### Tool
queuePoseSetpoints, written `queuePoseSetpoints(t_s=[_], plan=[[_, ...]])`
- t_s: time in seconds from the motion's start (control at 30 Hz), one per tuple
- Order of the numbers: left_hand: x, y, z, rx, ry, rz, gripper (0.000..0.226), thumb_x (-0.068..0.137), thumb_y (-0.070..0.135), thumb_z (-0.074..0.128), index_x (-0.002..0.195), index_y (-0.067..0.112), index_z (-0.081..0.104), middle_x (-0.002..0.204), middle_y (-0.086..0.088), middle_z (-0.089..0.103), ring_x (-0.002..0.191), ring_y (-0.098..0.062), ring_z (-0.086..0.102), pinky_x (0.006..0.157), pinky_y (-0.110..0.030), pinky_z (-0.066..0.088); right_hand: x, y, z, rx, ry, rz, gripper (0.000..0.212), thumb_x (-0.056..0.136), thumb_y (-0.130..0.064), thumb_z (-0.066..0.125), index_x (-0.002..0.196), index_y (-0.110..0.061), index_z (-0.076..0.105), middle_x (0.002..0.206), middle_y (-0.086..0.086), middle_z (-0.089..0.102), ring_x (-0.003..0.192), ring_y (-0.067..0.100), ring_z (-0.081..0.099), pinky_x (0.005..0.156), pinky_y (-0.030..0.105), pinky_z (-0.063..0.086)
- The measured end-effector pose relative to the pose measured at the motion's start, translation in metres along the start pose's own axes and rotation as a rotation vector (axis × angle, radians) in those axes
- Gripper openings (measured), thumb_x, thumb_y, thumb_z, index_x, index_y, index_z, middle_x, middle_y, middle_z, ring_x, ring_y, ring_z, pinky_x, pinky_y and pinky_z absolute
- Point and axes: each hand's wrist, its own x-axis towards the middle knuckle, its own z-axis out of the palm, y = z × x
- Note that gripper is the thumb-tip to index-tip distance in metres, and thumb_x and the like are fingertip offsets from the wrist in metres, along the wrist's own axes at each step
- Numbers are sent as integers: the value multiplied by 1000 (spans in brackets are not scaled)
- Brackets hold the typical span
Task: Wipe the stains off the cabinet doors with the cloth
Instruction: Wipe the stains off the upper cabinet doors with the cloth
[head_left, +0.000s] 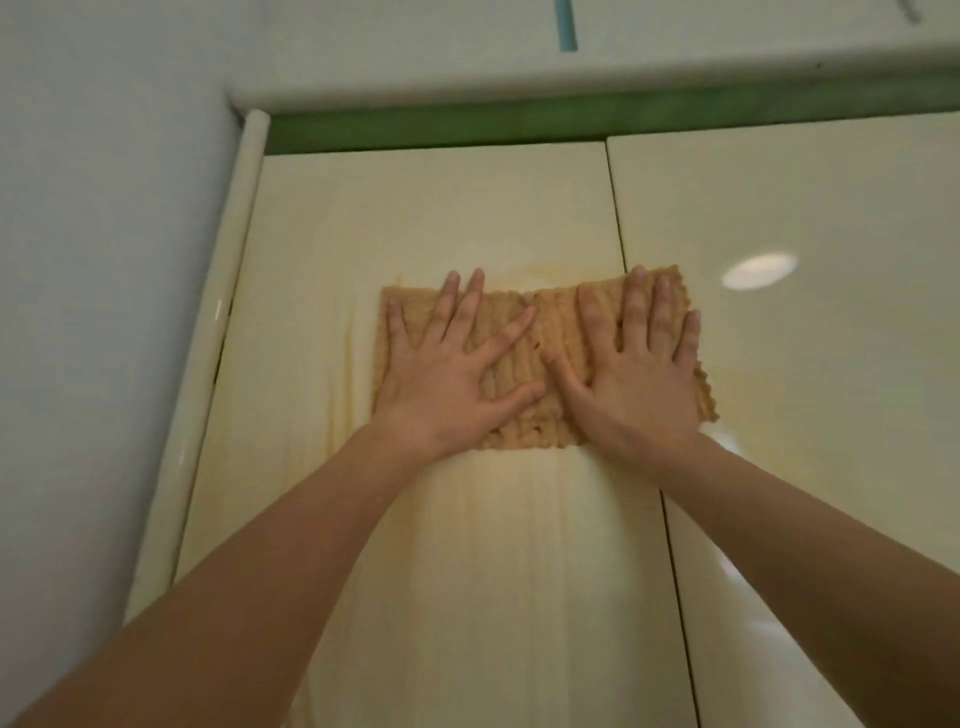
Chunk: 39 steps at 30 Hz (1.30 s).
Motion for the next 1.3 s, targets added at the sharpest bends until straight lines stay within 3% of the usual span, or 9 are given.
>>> queuePoseSetpoints(t_s=[0.13, 0.27, 0.4, 0.53, 0.7, 0.83, 1.07, 1.17, 1.3], plan=[[62, -52, -12, -31, 43, -6, 78, 82, 91, 5, 151, 60, -14, 167, 3, -26, 152, -17, -29, 119, -65, -11, 82, -31, -10, 8, -4, -20, 79, 94, -78, 8, 162, -40, -9, 169, 8, -24, 155, 29, -26, 124, 57, -12], [69, -118, -19, -31, 53, -80, 77, 83, 90, 7, 151, 60, -12, 169, 4, -22, 154, -17, -24, 121, -63, -9, 124, -90, -10, 1, -30, -111, 79, 95, -78, 9, 162, -39, -10, 169, 10, -25, 154, 33, -26, 124, 59, -13], [15, -163, -12, -6, 50, -157, 79, 83, 89, 5, 154, 56, -12, 169, 0, -19, 155, -19, -21, 123, -57, -9, 100, -147, 7, -15, -30, -222, 77, 96, -76, 8, 162, -38, -6, 170, 11, -21, 155, 34, -24, 123, 60, -11], [-39, -164, -1, -26, 72, -159, 80, 87, 85, 7, 158, 50, -4, 171, -4, -12, 157, -21, -15, 125, -51, -8, 54, -160, 20, -19, -4, -283, 75, 97, -73, 8, 163, -38, -2, 171, 11, -17, 156, 34, -20, 124, 60, -8], [-132, -144, 14, 4, 21, -190, 77, 91, 81, 11, 159, 47, -5, 171, -4, -12, 157, -22, -14, 124, -57, -4, -26, -168, 34, 11, -26, -370, 75, 98, -71, 12, 164, -35, 5, 171, 14, -13, 157, 35, -15, 124, 61, -3], [-223, -121, 33, 12, -16, -213, 78, 93, 77, 15, 161, 39, 6, 171, -7, -6, 158, -26, -8, 123, -61, 1, -114, -171, 47, 55, -50, -444, 73, 101, -67, 21, 164, -32, 13, 172, 16, -7, 158, 37, -10, 124, 62, 1], [-414, -49, 77, -50, -49, -262, 74, 100, 66, 22, 162, 26, 16, 169, -19, 7, 157, -37, 5, 120, -69, 8, -300, -165, 68, 90, -221, -602, 70, 105, -57, 26, 165, -25, 8, 169, 19, -15, 156, 40, -17, 124, 62, 1], [-501, -22, 93, -42, -117, -254, 74, 100, 66, 19, 162, 27, 8, 168, -21, 9, 156, -40, 9, 117, -72, 11, -387, -163, 83, 96, -276, -707, 70, 105, -51, 34, 165, -21, 13, 170, 19, -11, 157, 39, -13, 126, 60, 0], [-584, 19, 110, -95, -162, -261, 78, 99, 68, 21, 163, 28, 1, 170, -15, -1, 156, -38, 4, 122, -65, 4, -474, -145, 93, 96, -294, -775, 66, 105, -47, 37, 164, -20, 21, 172, 14, 1, 159, 33, -1, 127, 56, 7]])
